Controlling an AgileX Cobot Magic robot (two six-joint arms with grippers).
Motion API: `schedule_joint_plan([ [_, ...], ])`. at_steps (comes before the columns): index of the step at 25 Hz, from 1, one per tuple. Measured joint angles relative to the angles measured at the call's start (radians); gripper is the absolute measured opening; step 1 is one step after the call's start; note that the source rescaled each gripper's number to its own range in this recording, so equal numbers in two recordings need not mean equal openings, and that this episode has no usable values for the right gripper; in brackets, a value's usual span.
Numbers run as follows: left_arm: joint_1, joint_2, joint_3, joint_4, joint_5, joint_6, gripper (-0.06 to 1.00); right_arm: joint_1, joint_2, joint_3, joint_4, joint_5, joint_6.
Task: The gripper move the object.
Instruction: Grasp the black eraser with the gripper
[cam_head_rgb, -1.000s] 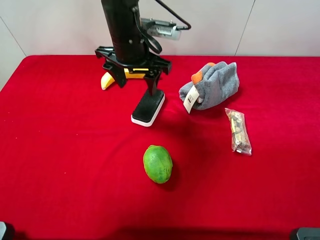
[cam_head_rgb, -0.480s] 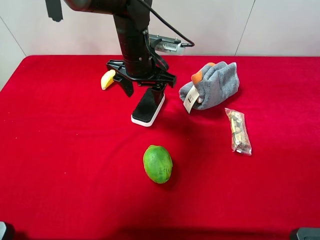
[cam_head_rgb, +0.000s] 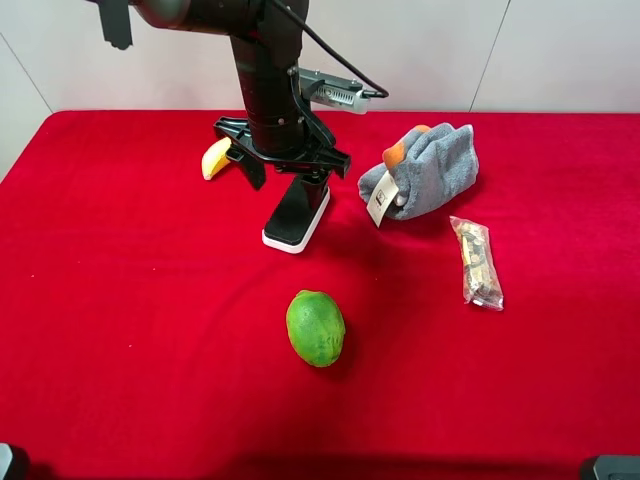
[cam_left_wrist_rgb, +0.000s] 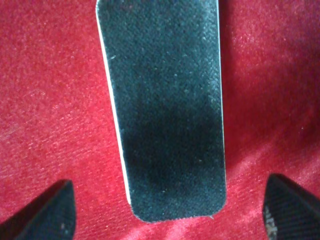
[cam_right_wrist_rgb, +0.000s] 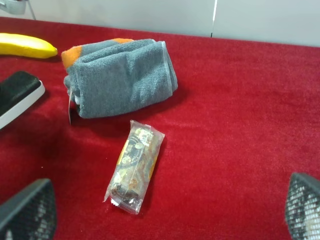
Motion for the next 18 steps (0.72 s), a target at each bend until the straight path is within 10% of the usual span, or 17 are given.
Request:
schedule_joint_plan([
  [6, -0.002, 0.000, 0.000, 0.015, -0.001, 0.000, 0.65, 0.000, 0.000, 0.000, 0.000, 0.000, 0.000],
  [18, -0.002, 0.040, 0.000, 0.019, -0.049, 0.000, 0.68, 0.000, 0.000, 0.000, 0.000, 0.000, 0.000],
])
